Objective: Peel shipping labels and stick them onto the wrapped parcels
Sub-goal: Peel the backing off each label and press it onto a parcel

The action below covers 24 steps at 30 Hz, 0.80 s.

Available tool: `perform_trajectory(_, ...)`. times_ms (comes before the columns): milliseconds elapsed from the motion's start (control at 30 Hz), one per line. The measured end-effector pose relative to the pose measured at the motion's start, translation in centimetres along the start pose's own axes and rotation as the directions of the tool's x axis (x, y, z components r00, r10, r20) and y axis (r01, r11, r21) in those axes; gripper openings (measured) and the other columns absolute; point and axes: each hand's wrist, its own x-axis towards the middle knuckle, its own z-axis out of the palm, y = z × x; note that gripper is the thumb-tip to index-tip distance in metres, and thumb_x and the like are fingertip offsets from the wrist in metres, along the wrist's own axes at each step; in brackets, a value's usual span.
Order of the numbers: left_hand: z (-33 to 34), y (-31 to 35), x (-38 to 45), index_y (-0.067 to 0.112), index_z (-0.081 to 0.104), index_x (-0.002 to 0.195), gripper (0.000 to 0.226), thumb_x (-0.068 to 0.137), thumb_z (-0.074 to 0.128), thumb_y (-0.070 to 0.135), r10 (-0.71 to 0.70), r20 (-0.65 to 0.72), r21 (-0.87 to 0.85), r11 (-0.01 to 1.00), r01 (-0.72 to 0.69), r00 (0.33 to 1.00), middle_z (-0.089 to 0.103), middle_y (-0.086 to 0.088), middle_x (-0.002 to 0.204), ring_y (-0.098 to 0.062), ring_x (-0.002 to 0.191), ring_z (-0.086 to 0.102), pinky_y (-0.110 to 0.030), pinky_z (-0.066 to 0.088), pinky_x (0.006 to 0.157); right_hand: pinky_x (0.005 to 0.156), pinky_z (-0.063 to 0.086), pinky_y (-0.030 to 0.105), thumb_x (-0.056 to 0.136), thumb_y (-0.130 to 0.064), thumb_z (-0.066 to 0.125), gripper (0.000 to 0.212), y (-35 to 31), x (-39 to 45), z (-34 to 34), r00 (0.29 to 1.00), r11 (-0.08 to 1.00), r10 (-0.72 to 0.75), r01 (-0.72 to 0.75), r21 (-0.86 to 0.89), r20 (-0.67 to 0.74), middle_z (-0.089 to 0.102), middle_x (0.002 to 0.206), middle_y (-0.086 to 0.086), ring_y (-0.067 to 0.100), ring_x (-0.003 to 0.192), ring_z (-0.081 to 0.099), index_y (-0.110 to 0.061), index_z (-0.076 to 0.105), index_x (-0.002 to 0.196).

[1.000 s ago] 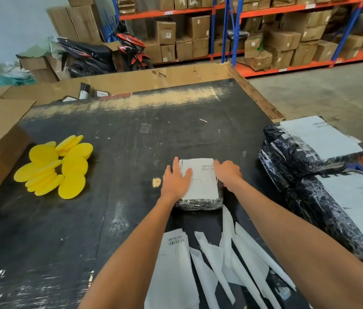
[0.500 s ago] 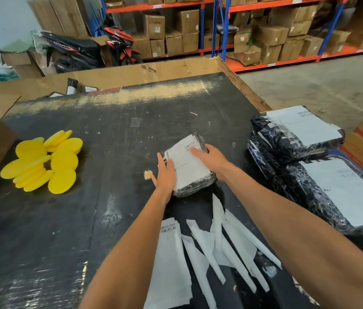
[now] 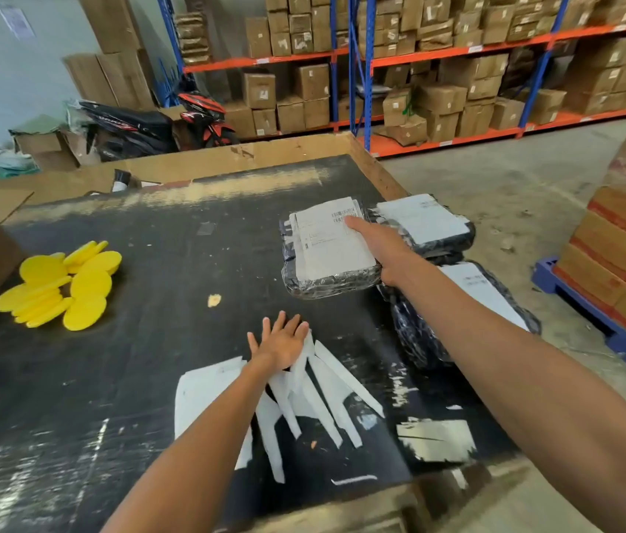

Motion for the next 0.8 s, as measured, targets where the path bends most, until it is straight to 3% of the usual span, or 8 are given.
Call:
perform_trajectory(67, 1.2, 0.0, -1.0, 0.037, 0.011, 0.159, 0.058, 0.105, 0.014, 0.056, 0.024, -0.064, 0.074, 0.997, -0.019, 0.998, -0.006, 0.008, 0.168, -0.025, 0.155, -0.011, -0.056, -0.01, 0.121, 0.109, 0.044, 0.054, 0.043, -0.066, 0.084, 0.103, 0.5, -1.0, -2.6, 0.999, 0.999, -0.02, 0.021, 0.036, -0.036, 0.068, 0.13, 0.002, 0.03, 0.121, 0.063, -0.023, 0.06, 0.134)
perform_trajectory(200, 3.2, -0.2, -2.4, 0.035, -0.002, 0.159, 0.059, 0.105, 0.01, 0.055, 0.039, -0.154, 0.175, 0.985, -0.012, 0.987, -0.011, 0.008, 0.168, -0.022, 0.155, -0.012, -0.053, -0.008, 0.123, 0.093, 0.057, 0.044, 0.086, -0.049, 0.069, 0.042, 0.4, -5.9, -7.8, 0.999, 0.999, -0.049, 0.049, 0.013, -0.02, 0.079, 0.104, 0.003, 0.026, 0.097, 0.075, -0.019, 0.07, 0.116)
perform_trajectory(267, 3.5, -0.4, -2.4, 0.036, -0.004, 0.159, 0.059, 0.105, 0.009, 0.054, 0.029, -0.173, 0.2, 0.98, 0.006, 0.984, -0.012, 0.008, 0.168, -0.022, 0.155, -0.013, -0.052, -0.008, 0.123, 0.08, 0.06, 0.036, 0.094, -0.04, 0.065, 0.028, 1.0, -6.8, -11.0, 0.998, 0.998, -0.061, 0.062, 0.021, -0.02, 0.079, 0.099, 0.003, 0.022, 0.09, 0.077, -0.019, 0.07, 0.111)
perform_trajectory(433, 3.8, -0.3, -1.7, 0.036, -0.007, 0.159, 0.059, 0.104, 0.007, 0.054, -0.015, -0.163, 0.209, 0.977, 0.049, 0.987, -0.015, 0.007, 0.167, -0.022, 0.154, -0.015, -0.054, -0.009, 0.122, 0.066, 0.059, 0.029, 0.093, -0.038, 0.065, 0.035, 2.3, -8.3, -17.8, 0.996, 0.999, -0.029, 0.027, -0.028, -0.088, 0.078, 0.106, 0.009, 0.022, 0.084, 0.078, -0.013, 0.068, 0.117)
perform_trajectory(533, 4.0, -0.3, -1.5, 0.036, -0.006, 0.159, 0.059, 0.104, 0.007, 0.055, -0.018, -0.169, 0.215, 0.975, 0.054, 0.985, -0.015, 0.007, 0.167, -0.022, 0.154, -0.014, -0.053, -0.01, 0.122, 0.045, 0.052, 0.021, 0.094, -0.039, 0.064, 0.028, 2.5, -8.3, -20.0, 0.989, 0.998, 0.029, -0.038, -0.057, -0.145, 0.079, 0.085, 0.005, 0.017, 0.061, 0.075, -0.014, 0.07, 0.108)
perform_trajectory(667, 4.0, -0.2, -1.6, 0.035, -0.005, 0.159, 0.06, 0.104, 0.007, 0.055, -0.019, -0.183, 0.213, 0.975, 0.058, 0.983, -0.014, 0.007, 0.168, -0.022, 0.155, -0.014, -0.052, -0.01, 0.123, 0.041, 0.048, 0.017, 0.098, -0.038, 0.058, 0.026, 2.1, -7.5, -19.9, 0.988, 0.989, 0.106, -0.116, -0.09, -0.11, 0.075, 0.065, 0.001, 0.015, 0.05, 0.071, -0.015, 0.069, 0.098)
perform_trajectory(800, 4.4, -0.3, -1.7, 0.036, -0.004, 0.159, 0.061, 0.103, 0.005, 0.056, -0.002, -0.22, 0.21, 0.976, 0.049, 0.975, -0.011, 0.007, 0.168, -0.021, 0.155, -0.012, -0.052, -0.009, 0.123, 0.049, 0.052, 0.02, 0.093, -0.037, 0.067, 0.035, 2.0, -6.6, -19.4, 0.985, 0.98, 0.031, -0.064, -0.19, -0.171, 0.077, 0.091, 0.003, 0.017, 0.067, 0.073, -0.012, 0.069, 0.118)
